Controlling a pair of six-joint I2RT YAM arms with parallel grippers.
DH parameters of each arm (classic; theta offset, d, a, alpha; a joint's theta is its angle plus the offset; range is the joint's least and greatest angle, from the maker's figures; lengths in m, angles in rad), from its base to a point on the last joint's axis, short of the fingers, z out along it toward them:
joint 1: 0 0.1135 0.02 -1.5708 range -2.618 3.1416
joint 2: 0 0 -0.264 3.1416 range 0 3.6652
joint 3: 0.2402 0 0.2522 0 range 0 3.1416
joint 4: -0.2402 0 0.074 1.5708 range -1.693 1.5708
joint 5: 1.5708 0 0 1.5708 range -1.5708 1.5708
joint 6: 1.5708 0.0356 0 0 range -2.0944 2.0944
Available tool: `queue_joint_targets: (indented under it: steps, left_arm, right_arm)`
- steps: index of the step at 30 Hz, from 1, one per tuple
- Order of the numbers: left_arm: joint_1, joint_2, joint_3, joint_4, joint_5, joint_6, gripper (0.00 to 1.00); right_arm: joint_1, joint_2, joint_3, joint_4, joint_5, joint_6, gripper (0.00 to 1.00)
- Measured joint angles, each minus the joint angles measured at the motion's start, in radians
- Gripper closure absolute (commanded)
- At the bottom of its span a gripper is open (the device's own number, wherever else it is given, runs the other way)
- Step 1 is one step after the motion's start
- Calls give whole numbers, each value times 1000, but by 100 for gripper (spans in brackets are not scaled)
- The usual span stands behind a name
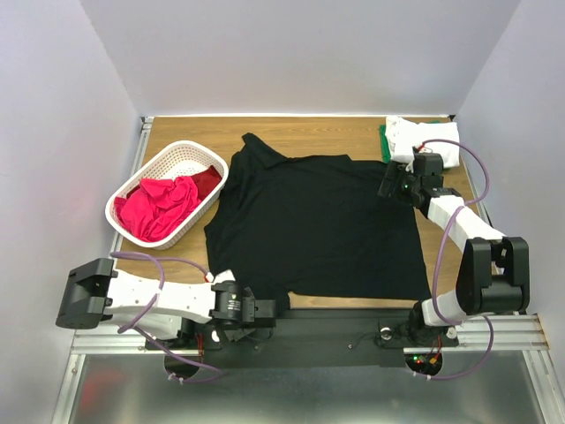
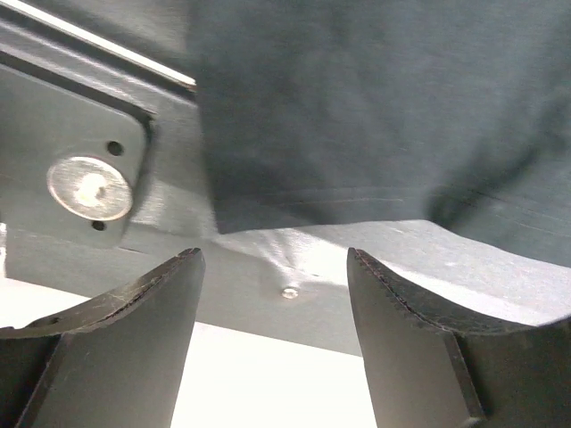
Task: Fold and stack the t-shirts
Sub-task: Flatten the tshirt out, then fold the tshirt
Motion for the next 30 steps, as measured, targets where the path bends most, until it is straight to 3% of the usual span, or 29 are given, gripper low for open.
queue_joint_targets:
  steps: [11,21,30]
  left_arm:
    - [0,24,-59,71,-19,-6,31]
    - [0,36,-67,95,-39,-11,82]
    - [-5,75,-36,90,-79,-11,96]
  right_arm:
    - [0,0,-2,0,-5,0,12]
    - [0,-7,-2,0,-5,0,12]
    - [0,-13,-3,0,-5,0,12]
